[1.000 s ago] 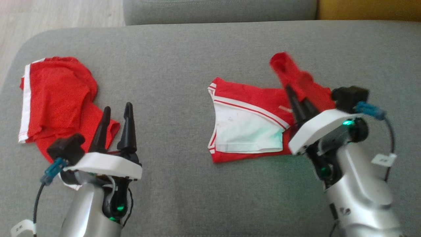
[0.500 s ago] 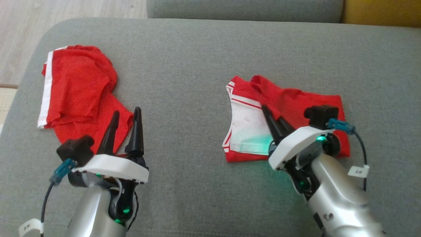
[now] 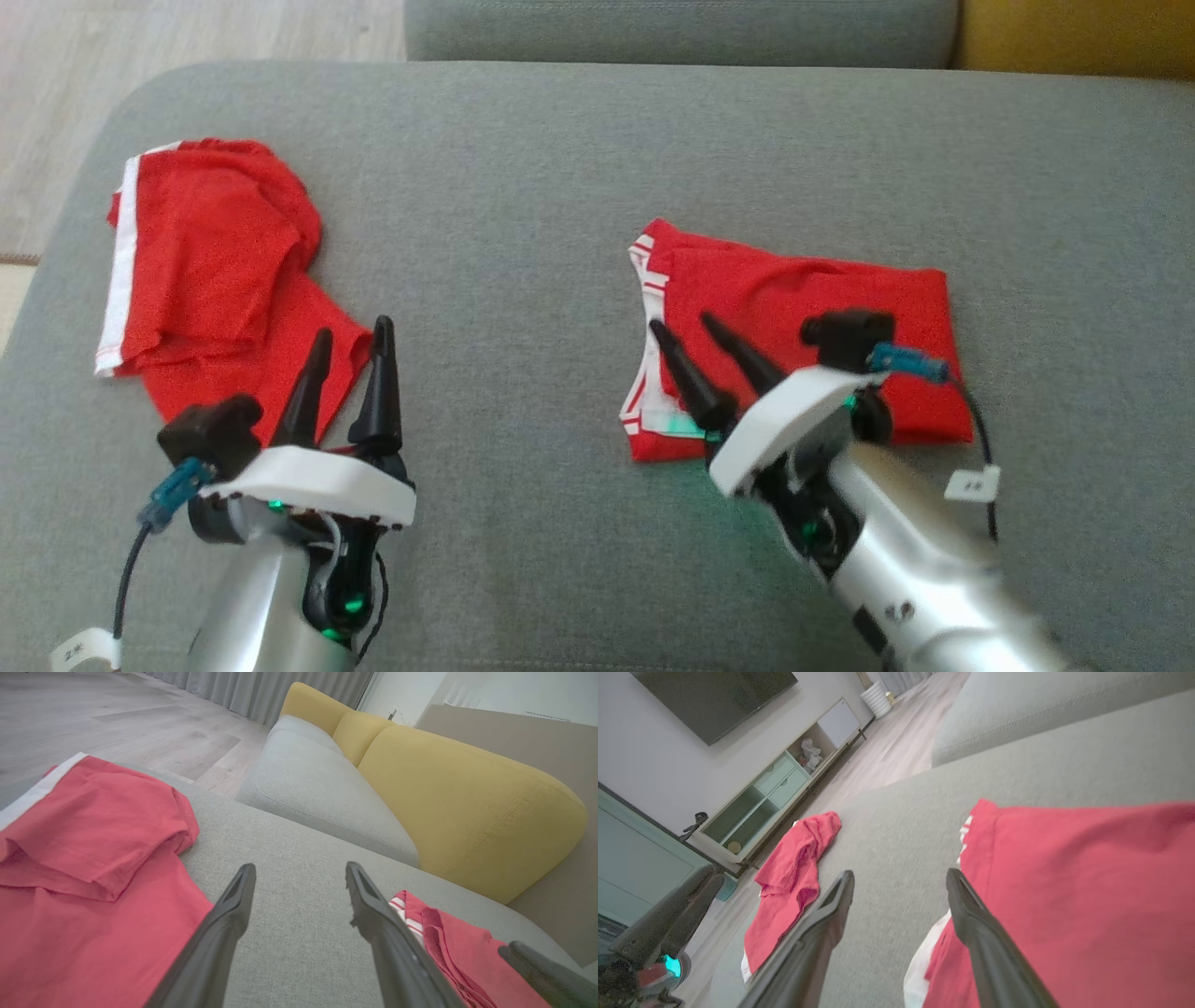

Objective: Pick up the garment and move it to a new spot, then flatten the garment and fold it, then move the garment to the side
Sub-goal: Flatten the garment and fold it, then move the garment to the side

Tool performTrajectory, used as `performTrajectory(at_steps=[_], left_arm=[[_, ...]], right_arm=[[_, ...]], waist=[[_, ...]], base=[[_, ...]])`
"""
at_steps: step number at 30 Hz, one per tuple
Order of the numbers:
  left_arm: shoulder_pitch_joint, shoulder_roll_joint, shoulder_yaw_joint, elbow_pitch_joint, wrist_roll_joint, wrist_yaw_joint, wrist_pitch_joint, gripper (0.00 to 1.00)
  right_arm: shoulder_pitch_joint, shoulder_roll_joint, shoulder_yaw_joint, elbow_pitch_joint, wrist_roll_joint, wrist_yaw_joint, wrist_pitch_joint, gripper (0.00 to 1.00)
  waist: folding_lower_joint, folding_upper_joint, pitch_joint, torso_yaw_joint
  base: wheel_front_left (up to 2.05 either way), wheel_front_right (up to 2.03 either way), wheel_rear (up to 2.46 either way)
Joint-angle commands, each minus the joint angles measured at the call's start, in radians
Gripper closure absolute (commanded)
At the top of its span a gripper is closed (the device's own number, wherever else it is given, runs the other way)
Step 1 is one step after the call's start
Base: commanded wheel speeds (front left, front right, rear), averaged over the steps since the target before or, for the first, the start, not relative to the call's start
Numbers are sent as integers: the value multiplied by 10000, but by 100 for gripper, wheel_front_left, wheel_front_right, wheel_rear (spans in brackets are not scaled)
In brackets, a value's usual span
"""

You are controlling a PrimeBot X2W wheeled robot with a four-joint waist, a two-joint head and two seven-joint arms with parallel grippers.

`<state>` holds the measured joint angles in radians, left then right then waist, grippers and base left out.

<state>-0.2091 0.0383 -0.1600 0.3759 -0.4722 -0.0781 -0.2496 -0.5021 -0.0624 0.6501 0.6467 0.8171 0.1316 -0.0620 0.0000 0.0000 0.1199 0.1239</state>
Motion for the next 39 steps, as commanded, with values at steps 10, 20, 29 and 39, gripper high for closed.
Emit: performTrajectory(at_steps=[10,20,29,39], left_arm=[[-203,120,597,-882,29,28,-122,0],[-316,120,460,-1348,76,70,-122,0],[174,120,187,-1489,362,163,-122,0],[338,120,74,-1659,493,251,-122,0]], right_arm=[[-1373,-40,-1518,609,-2877,-9,-1171,0],[73,-1403,-3963,-996,-6171,-9,-1882,0],[2414,-631,-6128,-3027,-7131,-9,-1986,0],[3026,-149,-6492,-3580,-7479,-9,-1994,0]], waist=[[0,0,-216,-793],[0,0,-215,-1190],[0,0,-105,-1344],[0,0,19,-1304]], base=[[0,0,0],[0,0,0],[0,0,0],[0,0,0]])
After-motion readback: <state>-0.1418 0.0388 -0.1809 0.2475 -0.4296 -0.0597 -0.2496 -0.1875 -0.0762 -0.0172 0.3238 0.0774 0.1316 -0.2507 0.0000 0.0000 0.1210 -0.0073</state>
